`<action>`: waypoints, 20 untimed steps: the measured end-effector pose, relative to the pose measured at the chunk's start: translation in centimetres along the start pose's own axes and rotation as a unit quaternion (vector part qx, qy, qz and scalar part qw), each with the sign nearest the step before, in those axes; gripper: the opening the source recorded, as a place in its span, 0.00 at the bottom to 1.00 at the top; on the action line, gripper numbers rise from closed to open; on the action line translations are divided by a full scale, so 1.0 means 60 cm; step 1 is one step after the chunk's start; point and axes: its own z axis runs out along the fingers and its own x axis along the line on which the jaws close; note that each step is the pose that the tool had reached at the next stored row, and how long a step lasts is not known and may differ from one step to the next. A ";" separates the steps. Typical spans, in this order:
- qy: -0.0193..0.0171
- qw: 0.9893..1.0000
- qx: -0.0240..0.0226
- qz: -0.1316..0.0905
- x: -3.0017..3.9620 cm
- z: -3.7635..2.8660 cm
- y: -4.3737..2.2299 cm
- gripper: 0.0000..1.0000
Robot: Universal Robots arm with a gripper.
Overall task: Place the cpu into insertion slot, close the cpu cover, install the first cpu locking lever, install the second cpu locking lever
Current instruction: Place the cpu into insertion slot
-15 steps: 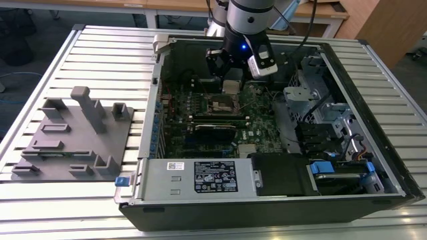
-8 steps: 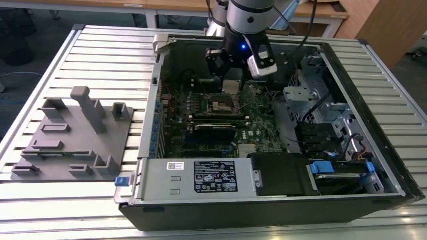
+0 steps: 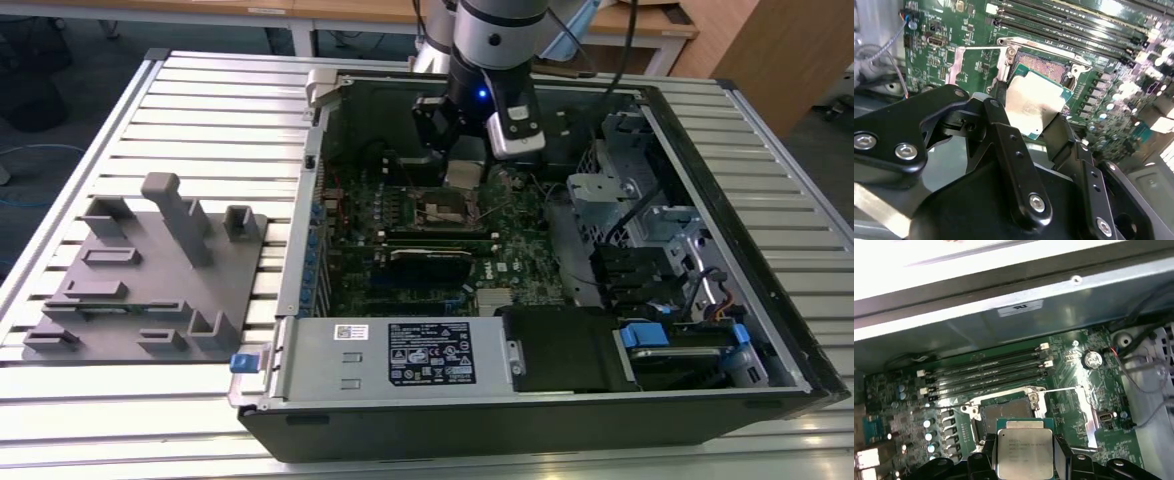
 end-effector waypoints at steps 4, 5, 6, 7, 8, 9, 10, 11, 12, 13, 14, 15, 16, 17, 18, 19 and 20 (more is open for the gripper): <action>-0.003 0.999 -0.001 0.035 0.000 0.000 0.000 0.54; -0.004 0.999 -0.001 0.043 0.000 0.000 0.000 0.54; -0.005 0.999 -0.001 0.052 0.000 0.000 0.000 0.54; -0.005 0.998 -0.001 0.061 0.000 0.000 0.000 0.54; -0.006 0.998 -0.001 0.070 0.000 0.001 0.000 0.54; -0.007 0.997 -0.001 0.079 0.000 0.001 0.000 0.54; -0.008 0.996 -0.001 0.088 0.000 0.001 0.000 0.54; -0.009 0.995 -0.002 0.096 0.000 0.001 0.000 0.54; -0.009 0.994 -0.002 0.105 0.000 0.001 0.000 0.54; -0.010 0.994 -0.002 0.113 0.000 0.001 0.000 0.54; -0.011 0.993 -0.002 0.121 0.000 0.001 0.000 0.54; -0.012 0.992 -0.002 0.130 0.000 0.001 0.000 0.54; -0.012 0.990 -0.002 0.138 0.000 0.001 0.000 0.54; -0.013 0.989 -0.002 0.147 0.000 0.001 0.000 0.54; -0.014 0.988 -0.003 0.155 0.000 0.001 0.000 0.54; -0.015 0.987 -0.003 0.163 0.000 0.002 0.000 0.54; -0.015 0.985 -0.003 0.171 0.000 0.002 0.000 0.54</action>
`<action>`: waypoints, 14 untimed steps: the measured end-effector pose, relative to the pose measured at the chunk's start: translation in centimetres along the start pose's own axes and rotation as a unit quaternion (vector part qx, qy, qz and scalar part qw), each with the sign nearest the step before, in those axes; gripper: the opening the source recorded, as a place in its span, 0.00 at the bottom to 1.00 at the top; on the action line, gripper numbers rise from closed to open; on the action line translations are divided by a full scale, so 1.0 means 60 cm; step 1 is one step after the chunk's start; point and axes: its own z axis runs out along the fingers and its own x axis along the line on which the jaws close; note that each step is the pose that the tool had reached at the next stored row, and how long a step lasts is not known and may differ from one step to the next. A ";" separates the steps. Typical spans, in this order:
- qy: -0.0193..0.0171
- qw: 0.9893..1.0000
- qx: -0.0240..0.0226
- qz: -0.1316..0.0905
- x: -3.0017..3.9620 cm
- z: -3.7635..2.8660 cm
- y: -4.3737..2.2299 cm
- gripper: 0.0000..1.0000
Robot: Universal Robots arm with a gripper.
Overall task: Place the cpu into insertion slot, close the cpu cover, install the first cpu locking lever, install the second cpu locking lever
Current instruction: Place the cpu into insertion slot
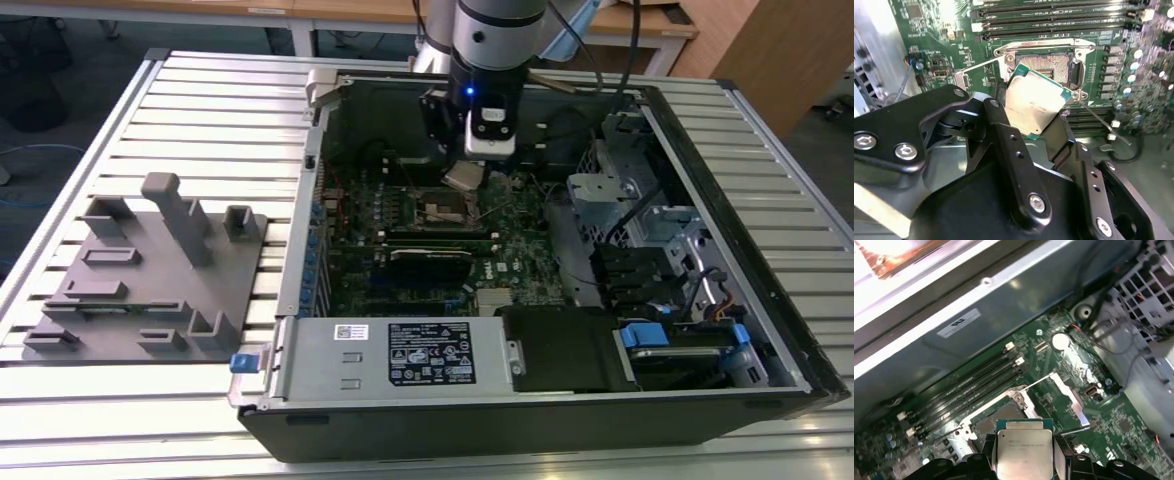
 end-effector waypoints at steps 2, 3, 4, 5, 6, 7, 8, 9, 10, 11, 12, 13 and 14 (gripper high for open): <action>-0.002 1.000 0.000 0.017 0.000 0.000 0.000 0.54; -0.002 1.000 0.000 0.026 0.000 0.000 0.000 0.54; -0.003 0.999 -0.001 0.034 0.000 0.000 0.000 0.54; -0.004 0.999 -0.001 0.042 0.000 0.000 0.000 0.54; -0.004 0.999 -0.001 0.050 0.000 0.000 0.000 0.54; -0.005 0.998 -0.001 0.058 0.000 0.001 0.000 0.54; -0.006 0.998 -0.001 0.064 0.000 0.001 0.000 0.54; -0.006 0.997 -0.001 0.071 0.000 0.001 0.000 0.54; -0.007 0.997 -0.001 0.078 0.000 0.001 0.000 0.54; -0.008 0.996 -0.001 0.086 0.000 0.001 0.000 0.54; -0.008 0.996 -0.002 0.093 0.000 0.001 0.000 0.54; -0.009 0.995 -0.002 0.100 0.000 0.001 0.000 0.54; -0.010 0.994 -0.002 0.108 0.000 0.001 0.000 0.54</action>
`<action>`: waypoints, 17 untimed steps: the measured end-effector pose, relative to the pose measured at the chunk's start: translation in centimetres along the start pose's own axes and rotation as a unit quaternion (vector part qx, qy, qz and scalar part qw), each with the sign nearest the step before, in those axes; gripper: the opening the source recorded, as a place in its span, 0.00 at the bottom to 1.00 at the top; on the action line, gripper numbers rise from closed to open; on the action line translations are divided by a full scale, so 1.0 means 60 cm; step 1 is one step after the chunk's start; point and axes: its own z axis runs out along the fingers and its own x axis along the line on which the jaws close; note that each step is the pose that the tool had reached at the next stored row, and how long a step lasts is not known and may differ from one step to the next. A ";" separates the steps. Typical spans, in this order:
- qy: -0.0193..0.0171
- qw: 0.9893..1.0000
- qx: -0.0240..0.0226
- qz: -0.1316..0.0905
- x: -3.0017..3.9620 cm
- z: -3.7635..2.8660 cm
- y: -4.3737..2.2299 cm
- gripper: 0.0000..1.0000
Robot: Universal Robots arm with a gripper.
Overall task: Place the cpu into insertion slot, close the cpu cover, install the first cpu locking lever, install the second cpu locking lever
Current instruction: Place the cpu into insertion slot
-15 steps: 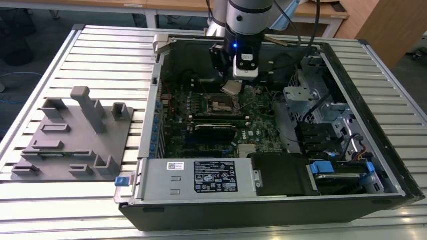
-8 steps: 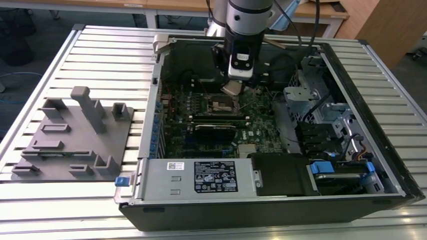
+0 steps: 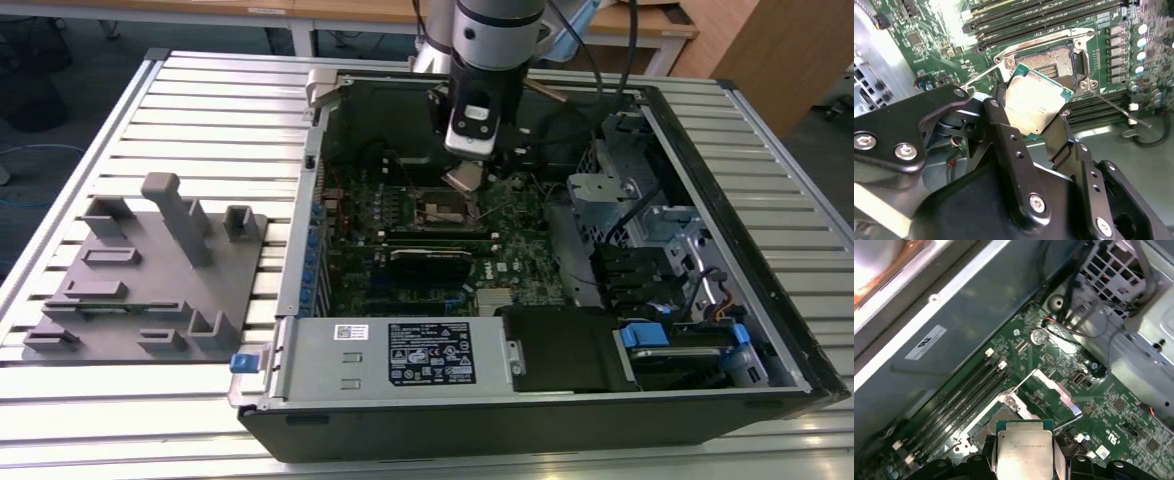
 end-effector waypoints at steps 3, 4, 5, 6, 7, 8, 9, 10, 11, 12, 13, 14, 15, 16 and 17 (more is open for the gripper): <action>-0.002 1.000 0.000 0.021 0.000 0.000 0.000 0.54; -0.002 1.000 0.000 0.027 0.000 0.000 0.000 0.54; -0.003 1.000 0.000 0.030 0.000 0.000 0.000 0.54; -0.003 1.000 0.000 0.031 0.000 0.000 0.000 0.54; -0.003 1.000 0.000 0.031 0.000 0.000 0.000 0.54; -0.003 1.000 0.000 0.031 0.000 0.000 0.000 0.54; -0.003 1.000 0.000 0.031 0.000 0.000 0.000 0.54; -0.003 1.000 -0.001 0.031 0.000 0.000 0.000 0.54; -0.003 1.000 0.000 0.031 0.000 0.000 0.000 0.54; -0.003 1.000 0.000 0.031 0.000 0.000 0.000 0.54; -0.003 0.999 -0.001 0.033 0.000 0.000 0.000 0.54; -0.003 0.999 -0.001 0.037 0.000 0.000 0.000 0.54; -0.004 0.999 -0.001 0.043 0.000 0.000 0.000 0.54; -0.005 0.999 -0.001 0.052 0.000 0.000 0.000 0.54; -0.005 0.998 -0.001 0.060 0.000 0.000 0.000 0.54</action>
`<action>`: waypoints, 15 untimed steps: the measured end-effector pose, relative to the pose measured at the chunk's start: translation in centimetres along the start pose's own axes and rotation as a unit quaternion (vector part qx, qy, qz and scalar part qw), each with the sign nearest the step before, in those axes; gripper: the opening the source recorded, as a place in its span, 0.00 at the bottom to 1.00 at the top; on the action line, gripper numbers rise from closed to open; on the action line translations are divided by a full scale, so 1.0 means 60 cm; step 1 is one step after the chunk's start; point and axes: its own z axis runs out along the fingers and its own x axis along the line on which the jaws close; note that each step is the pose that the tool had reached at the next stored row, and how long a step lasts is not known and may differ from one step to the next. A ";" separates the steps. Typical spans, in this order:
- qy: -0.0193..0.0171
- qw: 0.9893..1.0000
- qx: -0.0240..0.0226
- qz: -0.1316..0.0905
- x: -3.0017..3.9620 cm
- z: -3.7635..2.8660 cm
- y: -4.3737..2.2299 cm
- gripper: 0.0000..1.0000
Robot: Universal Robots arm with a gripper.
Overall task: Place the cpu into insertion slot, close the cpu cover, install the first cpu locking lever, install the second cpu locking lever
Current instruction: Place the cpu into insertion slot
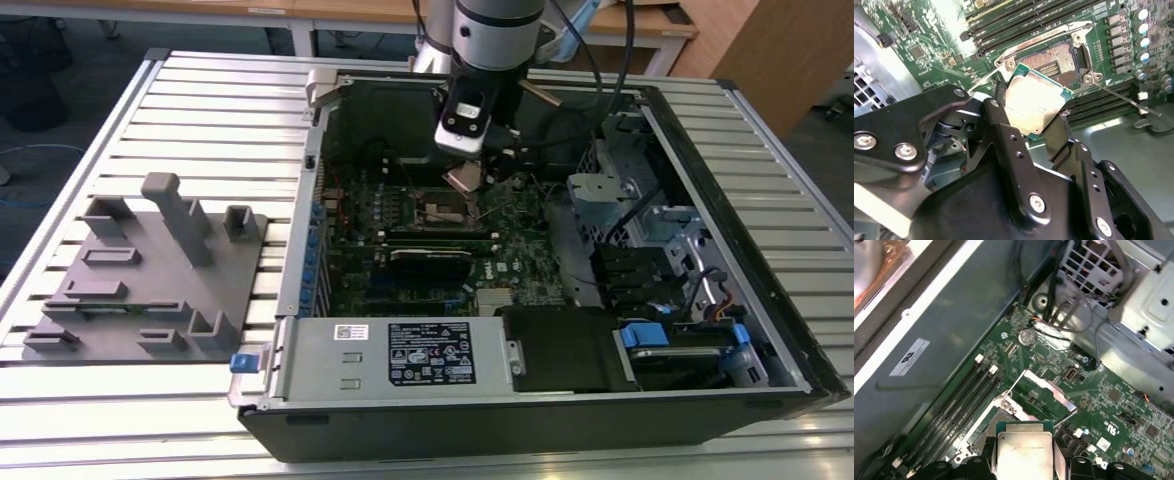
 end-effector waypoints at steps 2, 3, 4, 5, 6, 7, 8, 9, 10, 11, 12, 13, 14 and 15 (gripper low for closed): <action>-0.002 1.000 0.000 0.018 0.000 0.000 0.000 0.54; -0.002 1.000 0.000 0.026 0.000 0.000 0.000 0.54; -0.003 0.999 -0.001 0.035 0.000 0.001 0.000 0.54; -0.004 0.999 -0.001 0.044 0.000 0.001 0.000 0.54; -0.005 0.999 -0.001 0.053 0.000 0.001 0.000 0.54; -0.006 0.998 -0.001 0.062 0.000 0.001 0.000 0.54; -0.006 0.997 -0.001 0.071 0.000 0.001 0.000 0.54; -0.007 0.997 -0.001 0.080 0.000 0.001 0.000 0.54; -0.008 0.996 -0.001 0.088 0.000 0.001 0.000 0.54; -0.009 0.995 -0.002 0.096 0.000 0.002 0.000 0.54; -0.009 0.994 -0.002 0.105 0.000 0.002 0.000 0.54; -0.010 0.994 -0.002 0.111 0.000 0.002 0.000 0.54; -0.010 0.993 -0.002 0.116 0.000 0.002 0.000 0.54; -0.011 0.993 -0.002 0.118 0.000 0.002 0.000 0.54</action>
